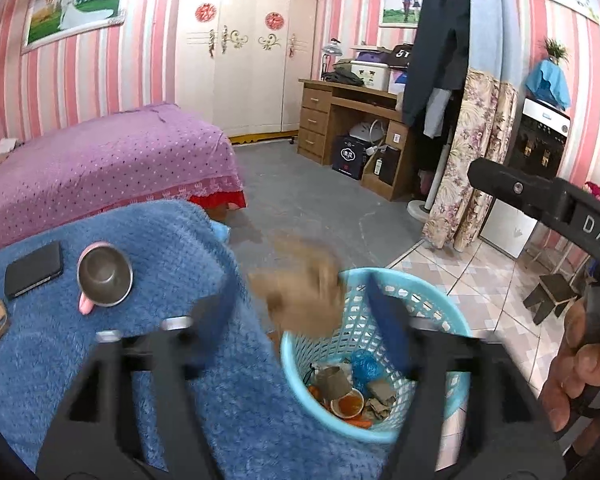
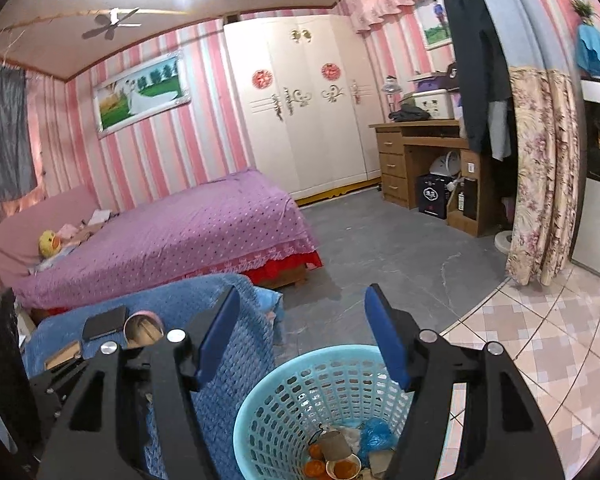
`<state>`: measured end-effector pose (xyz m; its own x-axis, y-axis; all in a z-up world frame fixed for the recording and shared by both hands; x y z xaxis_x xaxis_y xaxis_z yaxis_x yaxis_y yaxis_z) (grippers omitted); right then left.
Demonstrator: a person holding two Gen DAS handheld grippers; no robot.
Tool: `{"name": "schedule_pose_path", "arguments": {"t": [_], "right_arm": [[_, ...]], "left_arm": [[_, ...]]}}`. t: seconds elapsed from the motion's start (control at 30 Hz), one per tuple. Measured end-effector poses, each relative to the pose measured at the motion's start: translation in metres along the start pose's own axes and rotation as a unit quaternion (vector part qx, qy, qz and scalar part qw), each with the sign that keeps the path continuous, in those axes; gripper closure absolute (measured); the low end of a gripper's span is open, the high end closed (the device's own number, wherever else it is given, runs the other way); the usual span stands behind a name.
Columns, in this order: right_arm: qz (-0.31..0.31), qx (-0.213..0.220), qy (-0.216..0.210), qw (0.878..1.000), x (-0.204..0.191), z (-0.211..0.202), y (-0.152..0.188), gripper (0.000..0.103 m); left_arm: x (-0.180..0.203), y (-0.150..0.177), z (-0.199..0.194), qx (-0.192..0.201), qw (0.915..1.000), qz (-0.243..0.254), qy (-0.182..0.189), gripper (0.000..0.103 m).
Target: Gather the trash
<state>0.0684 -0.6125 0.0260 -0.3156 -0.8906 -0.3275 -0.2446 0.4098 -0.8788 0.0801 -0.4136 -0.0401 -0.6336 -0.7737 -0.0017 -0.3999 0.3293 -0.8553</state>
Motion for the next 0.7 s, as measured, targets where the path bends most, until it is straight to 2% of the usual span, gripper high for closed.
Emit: {"name": "schedule_pose_path", "arguments": {"t": [0.17, 0.3, 0.4, 0.57, 0.7], "right_arm": [[-0.008, -0.007, -0.002, 1.0, -0.002, 0.005, 0.003, 0.039], [-0.012, -0.009, -0.013, 1.0, -0.012, 0.006, 0.003, 0.039], [-0.019, -0.012, -0.023, 0.999, -0.024, 0.008, 0.005, 0.039], [-0.036, -0.02, -0.054, 0.998, -0.057, 0.008, 0.014, 0.036], [-0.066, -0.03, -0.075, 0.995, -0.1, 0.01, 0.03, 0.027]], "left_arm": [[0.006, -0.003, 0.001, 0.0, 1.0, 0.006, -0.002, 0.02], [-0.007, 0.0, -0.005, -0.001, 0.9999, 0.001, -0.016, 0.02], [-0.031, 0.005, -0.019, 0.003, 0.9993, -0.01, -0.036, 0.018], [-0.086, 0.02, -0.058, 0.013, 0.9958, -0.026, -0.087, 0.006], [-0.132, 0.04, -0.09, 0.004, 0.9893, -0.041, -0.14, 0.006]]}}
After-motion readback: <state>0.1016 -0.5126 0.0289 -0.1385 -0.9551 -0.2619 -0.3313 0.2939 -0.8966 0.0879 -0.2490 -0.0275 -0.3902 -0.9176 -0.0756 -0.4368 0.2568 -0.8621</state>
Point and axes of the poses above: each gripper's, at about its wrist camera, not at the fingertips, and z roughly the way its jaws point, x to its right, y to its underside, the point moved 7 cm from there along z, roughly the way its jaws point, and after that the axes turned 5 degrees about z, right-handed, at the moved point
